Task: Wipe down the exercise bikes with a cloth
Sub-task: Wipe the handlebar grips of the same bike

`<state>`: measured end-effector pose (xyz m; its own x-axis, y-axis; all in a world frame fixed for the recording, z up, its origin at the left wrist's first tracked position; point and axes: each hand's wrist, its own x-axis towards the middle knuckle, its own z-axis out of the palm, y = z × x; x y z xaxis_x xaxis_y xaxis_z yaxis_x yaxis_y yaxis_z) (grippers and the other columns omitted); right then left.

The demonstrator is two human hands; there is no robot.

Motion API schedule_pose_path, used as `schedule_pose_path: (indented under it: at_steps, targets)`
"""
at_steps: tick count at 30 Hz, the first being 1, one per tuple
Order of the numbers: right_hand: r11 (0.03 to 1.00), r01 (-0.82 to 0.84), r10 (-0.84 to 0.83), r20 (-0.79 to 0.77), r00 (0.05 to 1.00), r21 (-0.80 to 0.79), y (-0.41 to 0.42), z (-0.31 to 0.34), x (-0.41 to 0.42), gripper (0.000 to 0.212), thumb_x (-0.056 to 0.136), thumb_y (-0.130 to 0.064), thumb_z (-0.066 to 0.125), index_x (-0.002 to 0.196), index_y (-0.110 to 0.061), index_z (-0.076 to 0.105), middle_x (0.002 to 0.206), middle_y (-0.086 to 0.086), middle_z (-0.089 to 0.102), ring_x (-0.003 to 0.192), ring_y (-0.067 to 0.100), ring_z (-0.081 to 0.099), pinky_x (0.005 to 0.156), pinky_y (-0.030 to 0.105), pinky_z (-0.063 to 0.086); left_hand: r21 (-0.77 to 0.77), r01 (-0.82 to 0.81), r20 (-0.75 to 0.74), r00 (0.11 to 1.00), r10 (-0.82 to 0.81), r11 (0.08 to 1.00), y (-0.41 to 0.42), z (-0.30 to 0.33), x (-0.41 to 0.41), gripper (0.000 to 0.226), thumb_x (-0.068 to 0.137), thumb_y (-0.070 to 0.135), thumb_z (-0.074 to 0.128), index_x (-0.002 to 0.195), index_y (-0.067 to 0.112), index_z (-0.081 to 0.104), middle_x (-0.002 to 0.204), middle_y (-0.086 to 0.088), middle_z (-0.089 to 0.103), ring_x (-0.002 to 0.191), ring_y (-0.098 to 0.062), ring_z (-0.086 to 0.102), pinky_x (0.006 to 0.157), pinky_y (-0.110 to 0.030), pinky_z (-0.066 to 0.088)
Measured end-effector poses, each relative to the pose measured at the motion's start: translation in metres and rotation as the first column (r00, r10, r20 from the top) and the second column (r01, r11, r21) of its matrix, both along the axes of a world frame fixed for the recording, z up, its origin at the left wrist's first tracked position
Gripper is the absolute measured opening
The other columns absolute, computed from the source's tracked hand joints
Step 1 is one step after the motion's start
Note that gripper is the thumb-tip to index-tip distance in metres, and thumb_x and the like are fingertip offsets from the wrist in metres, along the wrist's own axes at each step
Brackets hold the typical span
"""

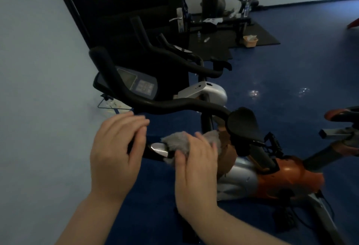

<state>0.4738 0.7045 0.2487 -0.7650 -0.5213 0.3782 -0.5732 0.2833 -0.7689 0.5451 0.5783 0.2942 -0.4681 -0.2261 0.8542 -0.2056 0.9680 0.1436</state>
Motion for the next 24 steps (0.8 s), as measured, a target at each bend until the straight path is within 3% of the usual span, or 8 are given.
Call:
schedule_pose_path:
  at_steps: [3,5,8,13,16,18,20,24]
  targets:
    - [0.965,-0.174,0.219,-0.232,0.948,0.198,-0.008,0.025,-0.015,0.047,0.096,-0.048,0.022,0.128,-0.027,0.048,0.110,-0.005,0.065,0.096,0.016,0.061,0.085,0.036,0.050,0.292,0.014,-0.102,0.995,0.017,0.956,0.007,0.002,0.011,0.027,0.100,0.013,0.044,0.118,0.008,0.064,0.126,0.002,0.061,0.124,-0.007,0.053,0.104,-0.019,0.040]
    - [0.903,-0.259,0.348,-0.230,0.909,0.342,-0.008,0.029,-0.035,0.036,0.095,-0.050,0.016,0.112,-0.033,0.042,0.093,-0.006,0.063,0.080,0.021,0.064,0.065,0.038,0.051,0.478,0.072,-0.154,0.988,0.002,0.876,0.015,0.003,0.017,0.031,0.100,0.018,0.041,0.123,0.014,0.062,0.128,0.011,0.061,0.124,-0.002,0.053,0.102,-0.012,0.039]
    - [0.897,-0.186,0.296,-0.233,0.926,0.402,-0.009,0.026,-0.041,0.040,0.094,-0.050,0.008,0.106,-0.032,0.041,0.080,-0.006,0.058,0.073,0.022,0.063,0.053,0.032,0.037,0.657,0.170,-0.221,0.975,-0.028,0.734,0.025,0.000,0.027,0.040,0.099,0.030,0.036,0.131,0.020,0.058,0.132,0.023,0.058,0.128,0.003,0.049,0.100,-0.005,0.036]
    - [0.878,-0.281,0.412,-0.314,0.855,0.387,-0.070,0.057,-0.009,0.038,0.096,-0.020,0.043,0.132,-0.021,0.031,0.107,0.004,0.060,0.082,0.031,0.062,0.054,0.036,0.037,0.742,0.220,-0.231,0.971,-0.066,0.633,0.034,0.000,0.028,0.042,0.100,0.028,0.030,0.139,0.024,0.046,0.143,0.025,0.045,0.135,0.007,0.038,0.103,-0.003,0.030]
    - [0.948,-0.313,0.316,-0.205,0.926,0.048,-0.064,0.054,0.011,0.032,0.098,-0.036,0.032,0.126,-0.024,0.043,0.094,-0.002,0.063,0.078,0.023,0.064,0.058,0.036,0.044,0.760,0.259,-0.260,0.962,-0.087,0.596,0.037,-0.002,0.026,0.047,0.100,0.039,0.030,0.144,0.025,0.039,0.148,0.023,0.041,0.139,0.005,0.033,0.109,-0.010,0.030]
    - [0.931,-0.365,0.351,-0.230,0.908,-0.021,-0.046,0.046,0.015,0.044,0.099,-0.037,0.035,0.139,-0.023,0.041,0.108,-0.004,0.066,0.090,0.014,0.063,0.075,0.031,0.049,0.757,0.287,-0.280,0.954,-0.106,0.587,0.038,-0.005,0.024,0.055,0.098,0.042,0.030,0.149,0.022,0.032,0.154,0.014,0.037,0.143,-0.002,0.030,0.115,-0.025,0.028]
    - [0.925,-0.378,0.369,-0.338,0.866,0.043,-0.033,0.030,0.003,0.053,0.096,-0.025,0.052,0.145,-0.014,0.038,0.129,-0.001,0.061,0.109,0.012,0.059,0.090,0.028,0.047,0.742,0.261,-0.249,0.962,-0.108,0.618,0.038,-0.010,0.021,0.055,0.098,0.040,0.029,0.150,0.021,0.028,0.157,0.009,0.032,0.145,-0.006,0.026,0.117,-0.032,0.025]
    - [0.919,-0.369,0.390,-0.448,0.804,0.139,-0.005,0.006,-0.020,0.060,0.088,-0.013,0.065,0.143,-0.012,0.042,0.146,0.002,0.046,0.132,0.015,0.044,0.108,0.028,0.036,0.558,0.034,-0.052,0.999,-0.005,0.829,0.041,-0.021,0.015,0.057,0.102,0.043,0.021,0.153,0.017,0.022,0.163,0.009,0.012,0.151,-0.011,0.005,0.122,-0.028,0.009]
